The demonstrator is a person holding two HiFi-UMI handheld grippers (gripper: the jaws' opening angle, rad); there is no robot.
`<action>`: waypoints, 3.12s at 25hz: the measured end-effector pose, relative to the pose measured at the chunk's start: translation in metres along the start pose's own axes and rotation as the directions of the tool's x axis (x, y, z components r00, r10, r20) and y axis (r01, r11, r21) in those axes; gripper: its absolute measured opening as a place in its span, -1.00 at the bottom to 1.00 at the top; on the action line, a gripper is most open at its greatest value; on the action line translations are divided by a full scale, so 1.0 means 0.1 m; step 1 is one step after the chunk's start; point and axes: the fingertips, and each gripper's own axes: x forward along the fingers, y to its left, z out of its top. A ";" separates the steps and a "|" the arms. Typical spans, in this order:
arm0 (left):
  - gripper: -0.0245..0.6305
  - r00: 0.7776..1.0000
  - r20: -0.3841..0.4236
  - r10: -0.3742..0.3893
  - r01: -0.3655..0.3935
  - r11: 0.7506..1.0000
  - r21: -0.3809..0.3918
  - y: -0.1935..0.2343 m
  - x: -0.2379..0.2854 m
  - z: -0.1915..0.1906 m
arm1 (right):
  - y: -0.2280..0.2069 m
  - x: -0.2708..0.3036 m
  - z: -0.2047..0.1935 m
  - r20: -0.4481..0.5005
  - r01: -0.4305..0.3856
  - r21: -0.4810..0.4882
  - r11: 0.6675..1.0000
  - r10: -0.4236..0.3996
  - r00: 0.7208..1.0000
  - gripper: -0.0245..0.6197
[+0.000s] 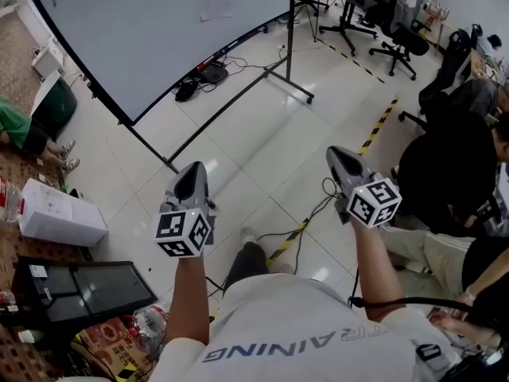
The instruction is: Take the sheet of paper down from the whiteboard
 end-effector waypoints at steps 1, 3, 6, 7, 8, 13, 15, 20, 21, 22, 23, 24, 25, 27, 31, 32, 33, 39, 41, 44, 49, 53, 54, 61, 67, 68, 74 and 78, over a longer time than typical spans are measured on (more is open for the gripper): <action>-0.92 1.000 0.002 -0.001 0.001 1.000 0.001 0.05 0.08 0.01 | -0.02 0.08 0.00 0.000 -0.002 -0.002 1.000 0.002 1.000 -0.90; -0.92 1.000 0.005 -0.008 0.008 1.000 0.004 0.15 0.28 0.01 | -0.10 0.26 -0.02 -0.003 0.001 -0.007 1.000 -0.001 1.000 -0.90; -0.92 0.999 0.000 -0.032 0.032 0.999 0.003 0.30 0.68 0.00 | -0.29 0.55 -0.04 -0.012 0.025 -0.007 1.000 -0.025 1.000 -0.90; -0.92 0.999 -0.001 -0.040 0.040 0.999 0.001 0.37 0.82 0.01 | -0.36 0.67 -0.03 -0.015 0.030 -0.008 1.000 -0.030 0.999 -0.90; -0.92 0.999 -0.002 -0.048 0.048 0.999 0.000 0.44 0.98 0.03 | -0.41 0.81 -0.02 -0.017 0.033 -0.011 0.999 -0.033 0.999 -0.90; -0.92 0.997 -0.007 -0.083 0.083 0.996 0.020 0.91 1.77 0.19 | -0.69 1.64 0.14 -0.008 0.056 -0.017 0.998 -0.056 0.998 -0.90; -0.92 0.995 -0.014 -0.095 0.095 0.995 0.026 1.12 2.05 0.29 | -0.76 1.98 0.22 0.002 0.067 -0.003 0.998 -0.067 0.998 -0.90; -0.92 0.993 -0.011 -0.121 0.121 0.991 0.054 1.50 2.58 0.55 | -0.84 2.66 0.44 0.020 0.065 -0.011 0.998 -0.065 0.998 -0.90; -0.92 0.992 -0.007 -0.125 0.126 0.991 0.055 1.55 2.67 0.60 | -0.87 2.79 0.48 0.022 0.065 -0.011 0.998 -0.065 0.998 -0.90; -0.92 0.992 -0.004 -0.130 0.130 0.990 0.057 1.60 2.75 0.64 | -0.89 2.90 0.51 0.022 0.063 -0.014 0.998 -0.063 0.998 -0.90; -0.92 0.991 -0.001 -0.132 0.132 0.989 0.060 1.65 2.82 0.66 | -0.90 3.00 0.54 0.021 0.059 -0.018 0.998 -0.059 0.998 -0.90; -0.92 0.991 0.001 -0.132 0.132 0.989 0.060 1.70 2.89 0.68 | -0.91 3.09 0.56 0.020 0.054 -0.023 0.998 -0.053 0.998 -0.90; -0.92 0.991 0.004 -0.130 0.130 0.990 0.056 1.74 2.95 0.70 | -0.93 3.17 0.58 0.019 0.048 -0.027 0.998 -0.048 0.999 -0.90; -0.92 0.992 0.015 -0.126 0.125 0.991 0.048 1.81 3.09 0.75 | -0.98 3.33 0.64 0.019 0.038 -0.035 0.999 -0.038 0.999 -0.90; -0.92 0.993 0.031 -0.115 0.113 0.992 0.054 1.92 3.36 0.86 | -1.17 3.66 0.73 0.020 0.020 -0.041 0.999 -0.019 1.000 -0.90; -0.92 0.994 0.035 -0.108 0.106 0.993 0.057 1.95 3.44 0.88 | -1.23 3.75 0.74 0.020 0.015 -0.040 0.999 -0.014 1.000 -0.90; -0.92 0.994 0.038 -0.099 0.096 0.994 0.060 1.99 3.53 0.91 | -1.29 3.85 0.76 0.021 0.008 -0.039 0.999 -0.007 1.000 -0.90; -0.92 0.999 0.044 -0.028 0.025 0.998 0.066 2.14 4.19 1.11 | -1.77 4.51 0.95 0.029 -0.066 -0.036 0.997 0.067 0.997 -0.90; -0.92 0.998 0.057 -0.001 -0.003 0.998 0.070 2.15 4.47 1.24 | -2.02 4.75 1.10 0.038 -0.090 -0.043 0.995 0.091 0.995 -0.90; -0.92 0.995 0.080 0.052 -0.057 0.996 0.070 2.18 4.93 1.42 | -2.40 5.14 1.33 0.044 -0.139 -0.062 0.988 0.141 0.989 -0.90; -0.92 0.982 0.109 0.151 -0.158 0.986 0.054 2.19 5.50 1.63 | -2.83 5.71 1.68 0.032 -0.261 -0.104 0.960 0.265 0.964 -0.90; -0.92 0.977 0.114 0.181 -0.189 0.980 0.057 2.25 5.87 1.79 | -3.02 6.12 1.94 0.057 -0.314 -0.118 0.942 0.322 0.945 -0.90; -0.92 0.976 0.113 0.187 -0.195 0.979 0.060 2.27 5.94 1.82 | -3.05 6.19 1.98 0.064 -0.323 -0.116 0.939 0.331 0.941 -0.90; -0.92 0.973 0.131 0.190 -0.204 0.974 0.102 2.36 6.30 2.02 | -3.36 6.54 2.03 0.081 -0.315 -0.083 0.946 0.321 0.944 -0.90; -0.92 0.975 0.132 0.178 -0.195 0.972 0.131 2.49 6.49 2.16 | -3.38 6.78 2.12 0.089 -0.297 -0.088 0.951 0.305 0.948 -0.90; -0.92 0.978 0.127 0.168 -0.184 0.974 0.132 2.48 6.52 2.16 | -3.37 6.81 2.16 0.097 -0.292 -0.090 0.952 0.300 0.949 -0.90; -0.92 0.981 0.119 0.150 -0.165 0.979 0.122 2.57 6.57 2.15 | -3.16 7.02 2.30 0.118 -0.321 -0.109 0.941 0.332 0.936 -0.90; -0.92 0.976 0.116 0.184 -0.199 0.971 0.135 2.63 6.57 2.19 | -3.08 7.18 2.39 0.116 -0.365 -0.125 0.922 0.379 0.918 -0.90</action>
